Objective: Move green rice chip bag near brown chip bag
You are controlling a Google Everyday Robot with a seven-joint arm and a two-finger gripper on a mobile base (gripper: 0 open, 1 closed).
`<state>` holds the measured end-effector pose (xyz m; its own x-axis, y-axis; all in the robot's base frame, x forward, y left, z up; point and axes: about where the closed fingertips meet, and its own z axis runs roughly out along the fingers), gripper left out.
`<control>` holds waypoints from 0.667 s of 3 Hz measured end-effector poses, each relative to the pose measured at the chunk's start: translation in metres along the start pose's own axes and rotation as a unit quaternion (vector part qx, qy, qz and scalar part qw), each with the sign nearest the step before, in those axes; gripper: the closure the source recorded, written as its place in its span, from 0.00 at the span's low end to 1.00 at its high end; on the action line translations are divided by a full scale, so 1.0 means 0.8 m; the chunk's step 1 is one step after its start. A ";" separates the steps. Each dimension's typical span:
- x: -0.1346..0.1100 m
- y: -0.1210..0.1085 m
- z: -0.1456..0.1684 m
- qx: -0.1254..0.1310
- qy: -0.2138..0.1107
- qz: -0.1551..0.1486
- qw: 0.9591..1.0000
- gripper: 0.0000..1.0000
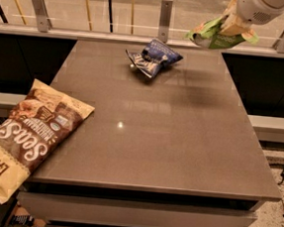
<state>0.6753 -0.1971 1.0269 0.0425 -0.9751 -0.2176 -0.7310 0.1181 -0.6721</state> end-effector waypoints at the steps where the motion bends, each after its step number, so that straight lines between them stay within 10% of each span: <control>1: -0.037 0.024 -0.045 0.002 0.023 -0.024 0.999 1.00; 2: -0.037 0.024 -0.044 0.002 0.022 -0.023 0.999 1.00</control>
Offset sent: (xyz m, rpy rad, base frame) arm -0.0265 0.0199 0.0141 -0.0446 -0.0061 0.0039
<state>0.6363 -0.1726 1.0454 0.0459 -0.9869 -0.1548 -0.7258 0.0735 -0.6839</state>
